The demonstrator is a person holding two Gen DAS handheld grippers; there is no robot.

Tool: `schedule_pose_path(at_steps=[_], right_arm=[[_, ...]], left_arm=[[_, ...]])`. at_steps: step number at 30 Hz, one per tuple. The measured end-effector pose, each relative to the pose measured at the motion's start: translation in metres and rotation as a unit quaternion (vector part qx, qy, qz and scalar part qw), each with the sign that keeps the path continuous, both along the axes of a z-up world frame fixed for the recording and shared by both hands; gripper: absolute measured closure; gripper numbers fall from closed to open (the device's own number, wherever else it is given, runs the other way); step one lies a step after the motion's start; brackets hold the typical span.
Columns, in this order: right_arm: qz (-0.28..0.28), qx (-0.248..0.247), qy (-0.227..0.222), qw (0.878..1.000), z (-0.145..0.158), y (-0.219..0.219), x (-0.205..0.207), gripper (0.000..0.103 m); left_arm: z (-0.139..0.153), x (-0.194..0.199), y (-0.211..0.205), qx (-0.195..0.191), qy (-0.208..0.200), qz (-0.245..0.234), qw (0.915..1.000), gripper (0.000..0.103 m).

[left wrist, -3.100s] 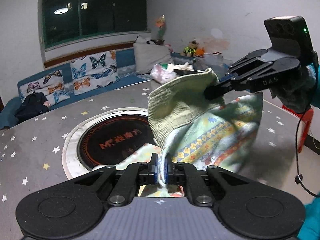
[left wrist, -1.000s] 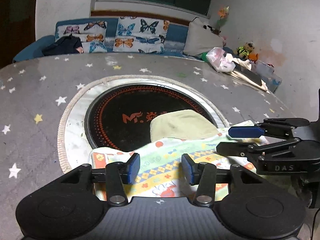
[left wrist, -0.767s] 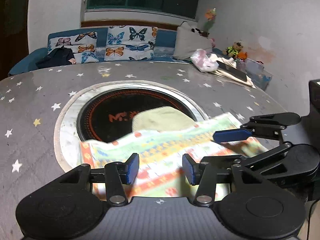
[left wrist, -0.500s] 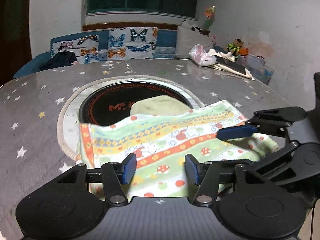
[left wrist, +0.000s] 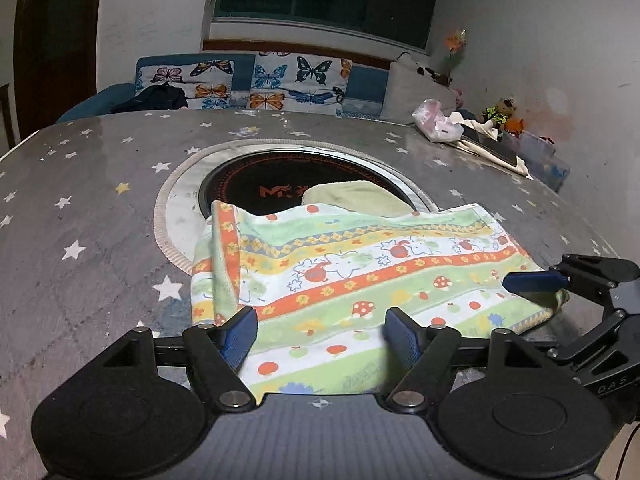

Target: Fold clothes

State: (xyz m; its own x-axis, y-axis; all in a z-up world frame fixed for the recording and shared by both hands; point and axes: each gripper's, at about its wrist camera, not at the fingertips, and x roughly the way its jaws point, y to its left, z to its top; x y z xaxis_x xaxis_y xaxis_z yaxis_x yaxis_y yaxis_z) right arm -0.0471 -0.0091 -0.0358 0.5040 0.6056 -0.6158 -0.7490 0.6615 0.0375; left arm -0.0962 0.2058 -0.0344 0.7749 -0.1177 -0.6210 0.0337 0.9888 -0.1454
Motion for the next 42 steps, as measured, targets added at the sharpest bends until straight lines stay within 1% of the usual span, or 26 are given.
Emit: schedule_pose_path(at_steps=[2,3,4,7,10,11,12,13,16,18,20,24,28,33,35,40,42], right_arm=[[-0.002,0.001,0.0,1.0,-0.001,-0.004,0.0,0.014],[-0.003,0.002,0.002,1.0,-0.001,-0.005,0.0,0.012],[-0.005,0.003,0.003,1.0,-0.001,-0.006,0.001,0.009],[-0.005,0.009,0.007,1.0,-0.001,-0.008,0.002,0.009],[-0.013,0.031,0.015,0.999,0.004,-0.013,0.005,0.007],[-0.018,0.039,0.014,0.999,0.007,-0.014,0.006,0.005],[-0.025,0.045,0.007,0.999,0.01,-0.014,0.006,0.0],[-0.031,0.048,0.001,0.998,0.012,-0.014,0.007,0.0],[-0.05,0.043,-0.004,0.998,0.012,-0.012,0.014,0.0],[-0.054,0.034,0.002,0.998,0.005,-0.01,0.017,0.0],[-0.054,0.02,0.01,0.998,-0.001,-0.009,0.018,0.0],[-0.053,0.008,0.013,0.998,-0.005,-0.006,0.019,0.0],[-0.052,-0.01,0.004,0.999,-0.007,-0.001,0.017,0.0],[-0.052,-0.012,0.003,0.999,-0.007,-0.001,0.017,0.0],[-0.051,-0.013,0.002,0.999,-0.007,-0.001,0.017,0.0],[-0.051,-0.016,0.001,0.999,-0.007,0.0,0.016,0.0],[-0.051,-0.012,0.003,0.999,-0.006,-0.001,0.017,0.0]], left_arm=[[0.0,-0.002,0.0,0.004,-0.002,0.001,1.0,0.027],[0.0,-0.002,0.0,0.007,-0.002,0.004,1.0,0.025],[0.001,-0.003,0.0,0.009,-0.003,0.006,0.9999,0.025],[0.007,-0.009,-0.002,0.012,-0.01,0.004,0.9999,0.025],[0.014,-0.014,-0.008,0.012,-0.02,-0.002,0.9997,0.025],[0.015,-0.015,-0.01,0.012,-0.024,-0.004,0.9996,0.025],[0.016,-0.015,-0.012,0.013,-0.026,-0.007,0.9996,0.025],[0.014,-0.015,-0.015,0.014,-0.024,-0.01,0.9996,0.025],[0.007,-0.013,-0.022,0.018,-0.013,-0.017,0.9996,0.025],[0.003,-0.014,-0.026,0.028,-0.009,-0.018,0.9994,0.025],[0.0,-0.015,-0.027,0.031,-0.007,-0.019,0.9993,0.024],[-0.006,-0.018,-0.025,0.038,-0.008,-0.021,0.999,0.019],[-0.008,-0.021,-0.017,0.026,-0.01,-0.02,0.9994,0.018],[-0.003,-0.025,-0.011,0.023,-0.009,-0.005,0.9997,0.018],[0.003,-0.027,-0.013,0.029,-0.013,0.003,0.9995,0.018],[0.022,-0.029,-0.026,0.012,-0.042,-0.019,0.9989,0.018],[0.024,-0.025,-0.034,0.006,-0.046,-0.034,0.9984,0.019]])
